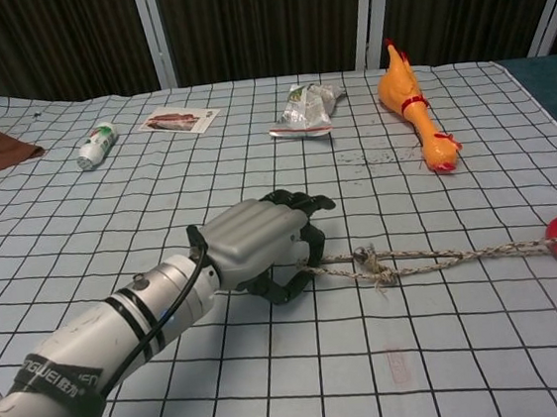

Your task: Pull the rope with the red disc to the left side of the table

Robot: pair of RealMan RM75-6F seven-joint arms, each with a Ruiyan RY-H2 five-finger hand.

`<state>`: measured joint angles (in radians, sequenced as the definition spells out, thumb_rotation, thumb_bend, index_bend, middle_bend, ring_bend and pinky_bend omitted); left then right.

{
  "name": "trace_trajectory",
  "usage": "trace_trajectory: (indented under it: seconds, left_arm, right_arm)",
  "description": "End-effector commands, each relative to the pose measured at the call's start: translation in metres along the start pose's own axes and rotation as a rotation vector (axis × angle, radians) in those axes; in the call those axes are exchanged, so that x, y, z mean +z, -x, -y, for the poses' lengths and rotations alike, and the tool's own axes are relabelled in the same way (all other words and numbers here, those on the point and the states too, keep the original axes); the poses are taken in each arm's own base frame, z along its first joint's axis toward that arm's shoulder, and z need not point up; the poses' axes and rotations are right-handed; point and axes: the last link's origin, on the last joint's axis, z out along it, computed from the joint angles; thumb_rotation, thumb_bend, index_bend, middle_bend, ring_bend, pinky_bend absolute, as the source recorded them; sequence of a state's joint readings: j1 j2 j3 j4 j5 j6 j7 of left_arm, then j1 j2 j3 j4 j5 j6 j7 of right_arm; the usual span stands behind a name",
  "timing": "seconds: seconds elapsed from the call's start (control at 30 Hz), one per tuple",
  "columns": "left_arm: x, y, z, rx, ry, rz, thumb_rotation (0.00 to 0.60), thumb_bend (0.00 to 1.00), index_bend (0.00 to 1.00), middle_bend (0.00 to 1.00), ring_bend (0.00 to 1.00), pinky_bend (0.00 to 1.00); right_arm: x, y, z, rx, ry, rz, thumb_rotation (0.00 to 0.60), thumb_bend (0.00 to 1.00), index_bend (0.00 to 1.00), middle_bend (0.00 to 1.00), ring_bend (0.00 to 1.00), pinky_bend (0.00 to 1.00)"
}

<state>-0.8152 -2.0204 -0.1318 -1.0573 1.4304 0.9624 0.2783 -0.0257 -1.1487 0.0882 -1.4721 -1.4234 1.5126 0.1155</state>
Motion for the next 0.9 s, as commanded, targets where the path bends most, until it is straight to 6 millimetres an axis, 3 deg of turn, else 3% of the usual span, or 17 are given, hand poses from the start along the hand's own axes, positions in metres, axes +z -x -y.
trace_trajectory:
  seconds: [0.03, 0.13, 0.17, 0.57, 0.77, 0.9]
  left_arm:
    - [-0.003, -0.004, 0.003, 0.003, -0.004, -0.018, 0.600, 0.69, 0.81, 0.09, 0.00, 0.03]
    - [-0.015, -0.016, 0.019, 0.023, -0.036, -0.062, 0.600, 0.73, 0.86, 0.12, 0.00, 0.05]
    - [-0.037, -0.028, 0.048, 0.077, -0.104, -0.104, 0.600, 0.73, 0.87, 0.12, 0.00, 0.05]
    - [-0.205, -0.106, 0.197, 0.302, -0.577, -0.163, 0.600, 0.76, 0.87, 0.17, 0.00, 0.14]
    - [-0.277, -0.139, 0.251, 0.393, -0.855, -0.160, 0.600, 0.79, 0.88, 0.19, 0.00, 0.14]
    - [-0.308, -0.158, 0.272, 0.437, -1.009, -0.165, 0.600, 0.83, 0.88, 0.21, 0.00, 0.14]
  right_arm:
    - [0.000, 0.000, 0.000, 0.000, 0.000, 0.001, 0.600, 0.25, 0.00, 0.00, 0.00, 0.00]
    - [0.001, 0.001, 0.001, 0.001, -0.005, 0.003, 0.600, 0.25, 0.00, 0.00, 0.00, 0.00]
    - [0.002, 0.002, 0.003, 0.002, -0.012, 0.005, 0.600, 0.25, 0.00, 0.00, 0.00, 0.00]
    - [0.001, 0.010, 0.014, 0.002, -0.055, 0.013, 0.600, 0.25, 0.00, 0.00, 0.00, 0.00]
    - [-0.002, 0.010, 0.019, 0.003, -0.068, 0.007, 0.600, 0.25, 0.00, 0.00, 0.00, 0.00]
    - [-0.004, 0.010, 0.018, 0.001, -0.066, 0.007, 0.600, 0.25, 0.00, 0.00, 0.00, 0.00]
